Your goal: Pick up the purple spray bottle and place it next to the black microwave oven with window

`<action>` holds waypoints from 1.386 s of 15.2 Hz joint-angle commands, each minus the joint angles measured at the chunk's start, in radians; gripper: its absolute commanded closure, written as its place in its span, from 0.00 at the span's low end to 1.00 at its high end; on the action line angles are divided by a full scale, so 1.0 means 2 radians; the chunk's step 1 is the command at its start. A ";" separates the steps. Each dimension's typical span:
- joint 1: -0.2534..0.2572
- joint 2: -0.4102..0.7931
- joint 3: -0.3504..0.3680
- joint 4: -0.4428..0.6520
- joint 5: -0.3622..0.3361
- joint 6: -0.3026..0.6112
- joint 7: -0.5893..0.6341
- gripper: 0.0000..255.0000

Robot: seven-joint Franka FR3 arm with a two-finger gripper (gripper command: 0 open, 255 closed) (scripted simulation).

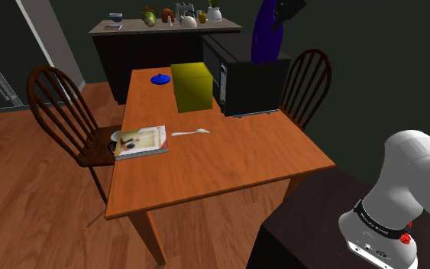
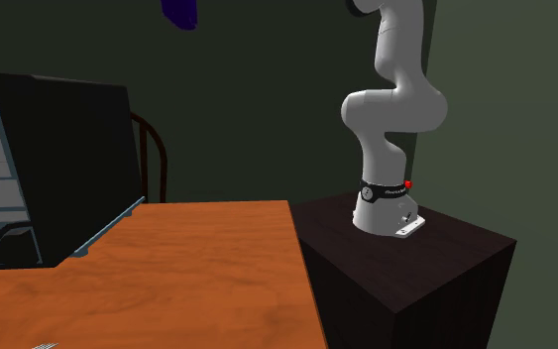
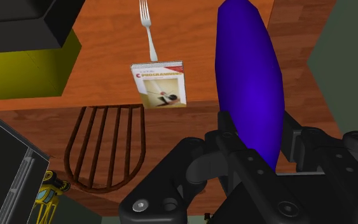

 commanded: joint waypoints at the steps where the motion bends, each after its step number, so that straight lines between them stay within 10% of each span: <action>1: 0.007 0.050 -0.041 0.046 0.032 -0.021 -0.030 1.00; 6: -0.051 0.229 -0.137 0.197 0.190 -0.118 -0.118 1.00; 9: -0.168 0.338 -0.126 0.320 0.294 -0.187 -0.134 1.00; 11: -0.291 0.426 -0.087 0.467 0.378 -0.239 -0.107 1.00; 21: -0.168 0.359 -0.123 0.274 0.296 -0.144 -0.176 1.00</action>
